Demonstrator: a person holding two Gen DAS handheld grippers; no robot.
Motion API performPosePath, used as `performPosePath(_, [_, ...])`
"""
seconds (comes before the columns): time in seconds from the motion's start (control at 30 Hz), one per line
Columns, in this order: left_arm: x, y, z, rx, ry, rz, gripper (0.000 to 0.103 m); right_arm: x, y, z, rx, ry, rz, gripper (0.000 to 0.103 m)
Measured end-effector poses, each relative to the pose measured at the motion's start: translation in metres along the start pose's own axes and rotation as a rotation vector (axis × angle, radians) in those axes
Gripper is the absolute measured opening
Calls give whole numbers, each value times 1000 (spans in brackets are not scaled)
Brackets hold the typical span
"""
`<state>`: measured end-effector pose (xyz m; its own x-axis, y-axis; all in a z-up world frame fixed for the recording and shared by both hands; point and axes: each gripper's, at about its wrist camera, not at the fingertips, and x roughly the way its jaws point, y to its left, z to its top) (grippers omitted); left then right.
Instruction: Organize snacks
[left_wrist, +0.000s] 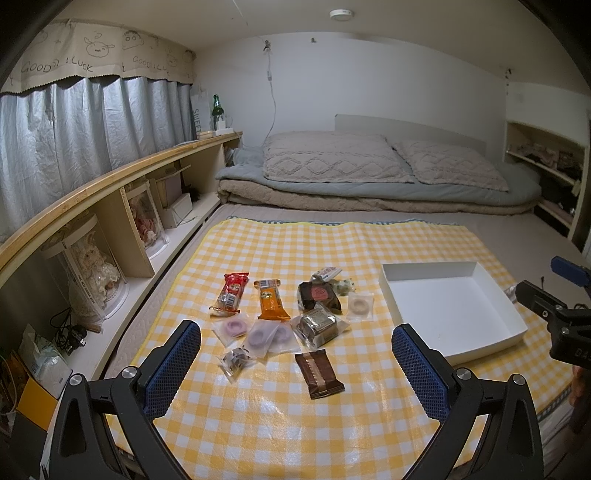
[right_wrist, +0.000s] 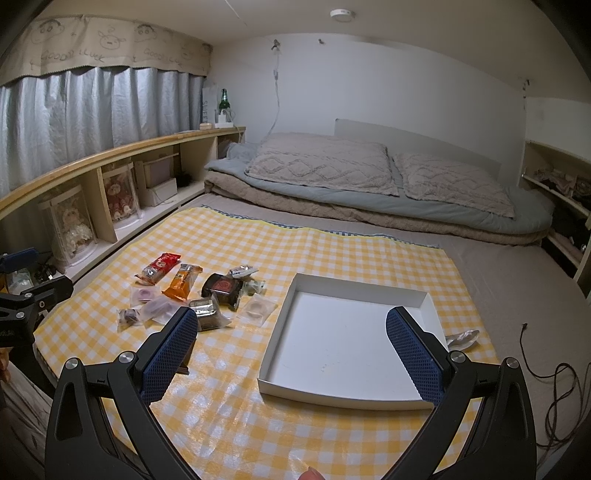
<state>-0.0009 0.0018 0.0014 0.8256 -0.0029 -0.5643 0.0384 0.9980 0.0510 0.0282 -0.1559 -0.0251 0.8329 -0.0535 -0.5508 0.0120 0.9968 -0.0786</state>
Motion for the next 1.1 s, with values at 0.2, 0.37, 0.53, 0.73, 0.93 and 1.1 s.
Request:
performPosePath(0.2, [0,-1,0,2,-1,-2,103,0,0,-1,0,0,-1,103])
performPosePath(0.37, [0,-1,0,0,-2,-1,103,0,0,-1,0,1,-1,103])
performPosePath(0.53, [0,-1,0,1,-1,-1,103,-1,0,-1,-1,1,-1,103])
performPosePath(0.73, [0,0,0,-1,-4,-1,103,1,4,1,-1,1,-3,103])
performPosePath(0.93, [5,0,4,1,4,12,103,3,4,1,-4,3,0,103])
performPosePath(1.1, [22,4,12,11,28,35,103,15,9,5,-21,35,18,103])
